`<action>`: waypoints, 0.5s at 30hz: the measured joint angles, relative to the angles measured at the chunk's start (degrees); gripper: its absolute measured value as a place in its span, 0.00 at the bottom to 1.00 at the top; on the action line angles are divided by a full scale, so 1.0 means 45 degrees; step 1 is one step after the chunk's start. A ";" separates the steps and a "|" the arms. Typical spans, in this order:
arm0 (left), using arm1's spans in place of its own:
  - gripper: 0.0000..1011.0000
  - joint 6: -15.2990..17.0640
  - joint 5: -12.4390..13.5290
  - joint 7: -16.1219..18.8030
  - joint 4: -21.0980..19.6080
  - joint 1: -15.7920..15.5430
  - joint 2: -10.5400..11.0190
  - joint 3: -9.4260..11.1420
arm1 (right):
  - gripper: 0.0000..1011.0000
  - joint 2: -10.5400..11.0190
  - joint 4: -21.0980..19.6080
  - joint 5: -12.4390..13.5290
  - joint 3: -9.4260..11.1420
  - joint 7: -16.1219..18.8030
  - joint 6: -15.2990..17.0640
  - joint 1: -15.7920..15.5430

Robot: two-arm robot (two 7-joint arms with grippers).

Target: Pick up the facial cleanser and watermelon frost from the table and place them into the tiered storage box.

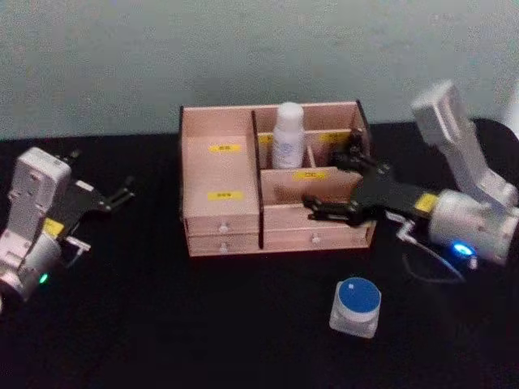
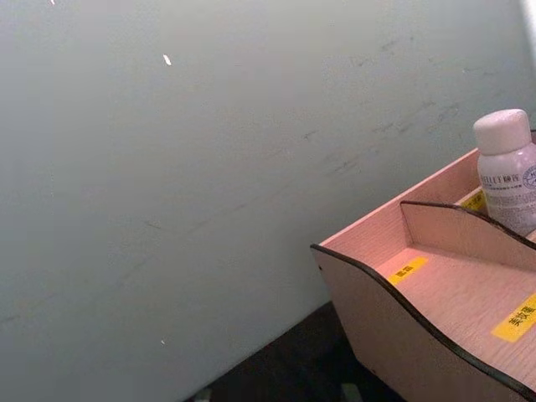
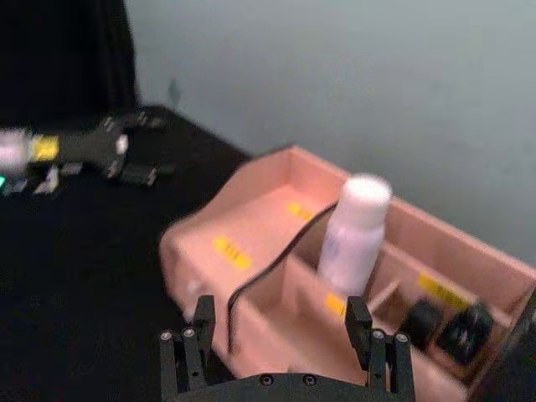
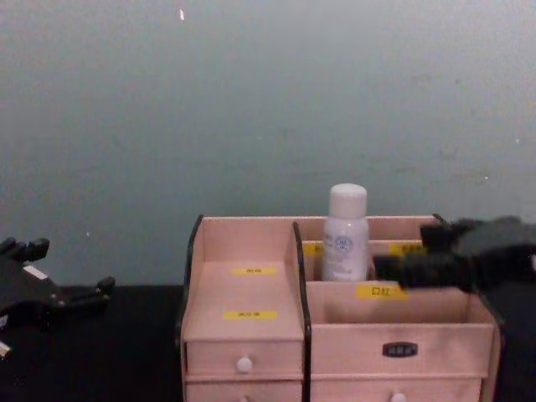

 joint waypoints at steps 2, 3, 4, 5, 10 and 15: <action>0.99 0.0000 0.0000 0.0000 0.0000 0.0000 0.0000 0.0000 | 0.99 0.0582 -0.0572 0.0096 0.0049 0.0104 0.0204 -0.0450; 0.99 0.0000 0.0000 0.0000 0.0000 0.0001 0.0000 0.0000 | 0.99 0.0770 -0.0746 0.0125 0.0067 0.0134 0.0272 -0.0598; 0.99 0.0000 0.0000 0.0000 0.0000 0.0000 0.0000 0.0000 | 0.99 0.1137 -0.1076 0.0193 0.0079 0.0208 0.0423 -0.0881; 0.99 0.0000 0.0000 0.0000 -0.0001 0.0000 0.0000 0.0000 | 0.99 0.1321 -0.1218 0.0225 0.0080 0.0247 0.0512 -0.1019; 0.99 0.0000 0.0000 0.0000 0.0000 0.0000 0.0000 0.0000 | 0.99 0.2381 -0.1974 0.0495 0.0047 0.0515 0.0994 -0.1793; 0.99 0.0000 -0.0001 0.0000 0.0000 0.0000 0.0000 0.0000 | 0.99 0.3048 -0.2305 0.0671 -0.0061 0.0654 0.1271 -0.2222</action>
